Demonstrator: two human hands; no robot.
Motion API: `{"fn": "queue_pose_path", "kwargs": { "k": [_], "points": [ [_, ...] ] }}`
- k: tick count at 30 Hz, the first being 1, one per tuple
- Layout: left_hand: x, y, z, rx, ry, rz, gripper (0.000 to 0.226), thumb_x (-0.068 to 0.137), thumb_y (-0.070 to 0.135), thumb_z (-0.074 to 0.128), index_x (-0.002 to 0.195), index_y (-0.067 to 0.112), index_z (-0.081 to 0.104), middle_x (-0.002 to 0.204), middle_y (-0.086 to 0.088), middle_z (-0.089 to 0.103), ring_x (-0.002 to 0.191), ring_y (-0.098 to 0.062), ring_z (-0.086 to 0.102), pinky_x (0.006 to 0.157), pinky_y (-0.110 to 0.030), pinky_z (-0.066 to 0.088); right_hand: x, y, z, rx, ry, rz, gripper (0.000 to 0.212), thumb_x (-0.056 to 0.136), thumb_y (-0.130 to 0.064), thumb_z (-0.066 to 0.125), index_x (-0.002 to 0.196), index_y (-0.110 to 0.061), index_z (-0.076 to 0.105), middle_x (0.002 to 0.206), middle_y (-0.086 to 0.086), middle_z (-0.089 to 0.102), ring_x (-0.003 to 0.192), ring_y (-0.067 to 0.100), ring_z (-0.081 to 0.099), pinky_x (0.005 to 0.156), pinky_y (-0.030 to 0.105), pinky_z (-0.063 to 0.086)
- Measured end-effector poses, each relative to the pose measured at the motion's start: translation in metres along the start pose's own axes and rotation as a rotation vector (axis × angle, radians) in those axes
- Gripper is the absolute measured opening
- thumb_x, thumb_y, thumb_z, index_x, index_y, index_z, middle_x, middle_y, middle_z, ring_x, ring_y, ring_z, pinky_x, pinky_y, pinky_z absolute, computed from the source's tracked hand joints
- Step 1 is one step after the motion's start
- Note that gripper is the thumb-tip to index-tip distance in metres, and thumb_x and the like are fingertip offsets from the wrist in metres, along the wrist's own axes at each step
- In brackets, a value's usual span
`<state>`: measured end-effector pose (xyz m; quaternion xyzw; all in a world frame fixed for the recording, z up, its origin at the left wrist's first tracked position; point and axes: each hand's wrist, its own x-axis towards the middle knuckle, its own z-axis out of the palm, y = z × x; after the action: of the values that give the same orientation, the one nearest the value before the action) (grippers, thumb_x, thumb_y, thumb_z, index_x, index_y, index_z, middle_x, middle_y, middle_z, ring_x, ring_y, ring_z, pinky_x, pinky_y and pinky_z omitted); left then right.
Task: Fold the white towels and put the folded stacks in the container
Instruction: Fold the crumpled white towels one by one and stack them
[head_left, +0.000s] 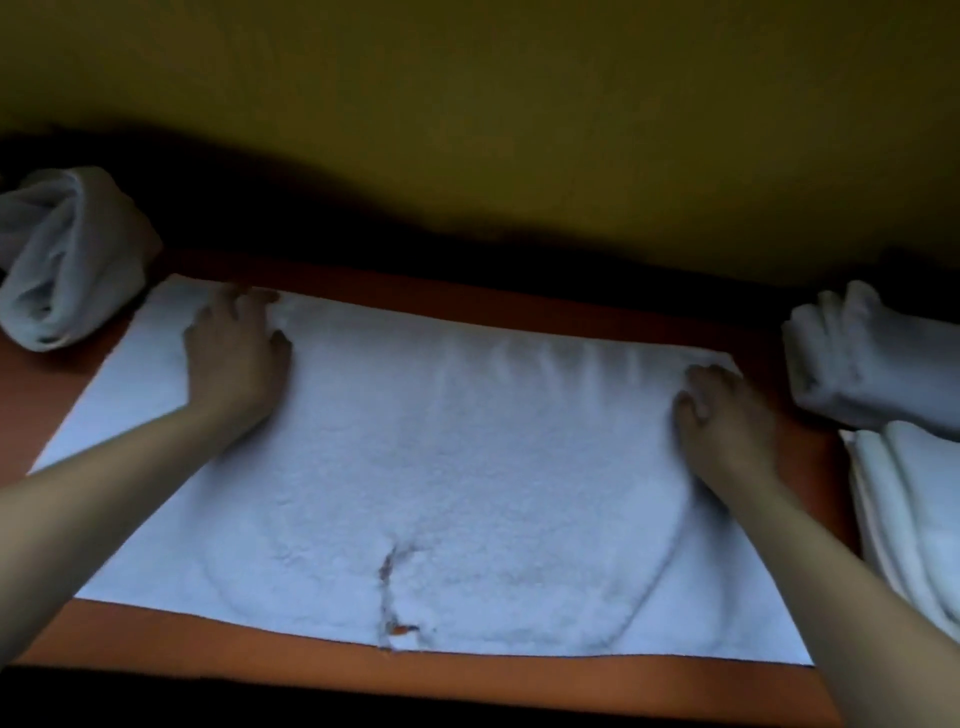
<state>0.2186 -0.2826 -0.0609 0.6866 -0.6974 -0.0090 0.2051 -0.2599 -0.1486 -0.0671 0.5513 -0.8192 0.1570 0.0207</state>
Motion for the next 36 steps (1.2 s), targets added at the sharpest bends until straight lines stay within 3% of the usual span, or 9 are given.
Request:
{"fn": "queue_pose_path", "kwargs": {
  "k": [8, 14, 18, 20, 23, 28, 29, 32, 36],
  "points": [
    [-0.17, 0.188, 0.028, -0.314, -0.204, 0.764, 0.039, 0.089, 0.03, 0.054, 0.121, 0.011, 0.066, 0.134, -0.014, 0.061, 0.12, -0.036, 0.057, 0.101, -0.042, 0.043, 0.016, 0.031, -0.012, 0.089, -0.146, 0.038, 0.048, 0.089, -0.022, 0.046, 0.135, -0.012, 0.058, 0.134, 0.02, 0.057, 0.122, 0.041, 0.053, 0.103, 0.043, 0.044],
    [-0.249, 0.291, 0.026, -0.238, -0.347, 1.023, 0.038, 0.083, 0.046, 0.058, 0.103, 0.014, 0.059, 0.106, -0.005, 0.056, 0.085, -0.027, 0.051, 0.075, -0.037, 0.037, 0.04, 0.037, -0.03, 0.057, -0.3, 0.396, 0.06, 0.084, -0.043, 0.07, 0.13, -0.007, 0.057, 0.124, 0.018, 0.062, 0.113, 0.04, 0.059, 0.091, 0.04, 0.049],
    [-0.266, 0.318, 0.036, -0.124, -0.326, 0.92, 0.021, 0.077, 0.031, 0.066, 0.086, 0.016, 0.055, 0.081, -0.002, 0.048, 0.067, -0.022, 0.04, 0.061, -0.034, 0.028, 0.056, 0.03, -0.042, 0.187, -0.452, 0.552, 0.039, 0.087, -0.027, 0.074, 0.107, 0.002, 0.058, 0.084, 0.012, 0.059, 0.075, 0.031, 0.057, 0.072, 0.035, 0.044],
    [-0.267, 0.327, 0.035, -0.093, -0.349, 0.886, 0.011, 0.074, 0.007, 0.053, 0.076, 0.018, 0.054, 0.071, 0.0, 0.045, 0.057, -0.02, 0.037, 0.055, -0.033, 0.02, 0.058, 0.032, -0.046, 0.232, -0.492, 0.567, 0.049, 0.088, -0.023, 0.074, 0.122, 0.006, 0.056, 0.106, 0.019, 0.063, 0.093, 0.036, 0.062, 0.074, 0.033, 0.042],
    [-0.26, 0.331, 0.024, -0.143, -0.448, 0.806, 0.014, 0.074, 0.011, 0.053, 0.078, 0.023, 0.058, 0.066, 0.006, 0.05, 0.049, -0.014, 0.045, 0.046, -0.027, 0.024, 0.051, 0.038, -0.047, 0.327, -0.422, 0.553, 0.06, 0.09, -0.022, 0.071, 0.136, 0.009, 0.048, 0.132, 0.022, 0.058, 0.118, 0.04, 0.058, 0.085, 0.037, 0.048],
    [-0.26, 0.337, -0.013, -0.528, -0.839, 0.43, 0.021, 0.089, 0.003, 0.044, 0.108, 0.011, 0.038, 0.092, -0.011, 0.05, 0.081, -0.035, 0.052, 0.067, -0.042, 0.039, 0.042, 0.048, -0.077, 0.505, -0.4, 0.668, 0.064, 0.09, -0.019, 0.071, 0.138, 0.013, 0.044, 0.14, 0.022, 0.054, 0.127, 0.032, 0.055, 0.109, 0.04, 0.044],
    [-0.265, 0.34, -0.02, -0.574, -0.873, 0.393, 0.019, 0.09, 0.004, 0.042, 0.105, 0.012, 0.035, 0.097, -0.015, 0.054, 0.086, -0.039, 0.054, 0.07, -0.044, 0.041, 0.04, 0.052, -0.084, 0.583, -0.429, 0.716, 0.057, 0.091, -0.019, 0.07, 0.134, 0.012, 0.048, 0.132, 0.02, 0.061, 0.119, 0.029, 0.062, 0.102, 0.036, 0.05],
    [-0.277, 0.352, -0.036, -0.682, -0.961, 0.331, 0.017, 0.092, 0.008, 0.041, 0.101, 0.017, 0.03, 0.106, -0.018, 0.059, 0.093, -0.041, 0.058, 0.077, -0.047, 0.048, 0.021, 0.056, -0.118, 0.839, -0.619, 0.87, 0.017, 0.095, -0.021, 0.064, 0.091, -0.005, 0.062, 0.074, 0.009, 0.068, 0.068, 0.02, 0.064, 0.046, 0.027, 0.056],
    [-0.27, 0.361, -0.062, -0.78, -0.983, 0.286, 0.015, 0.097, 0.032, 0.043, 0.098, 0.02, 0.034, 0.097, -0.01, 0.06, 0.083, -0.035, 0.056, 0.07, -0.044, 0.047, 0.007, 0.066, -0.146, 1.044, -0.594, 0.959, 0.021, 0.092, -0.028, 0.068, 0.083, -0.012, 0.06, 0.072, 0.004, 0.064, 0.07, 0.018, 0.063, 0.049, 0.032, 0.057]
  ]
}}
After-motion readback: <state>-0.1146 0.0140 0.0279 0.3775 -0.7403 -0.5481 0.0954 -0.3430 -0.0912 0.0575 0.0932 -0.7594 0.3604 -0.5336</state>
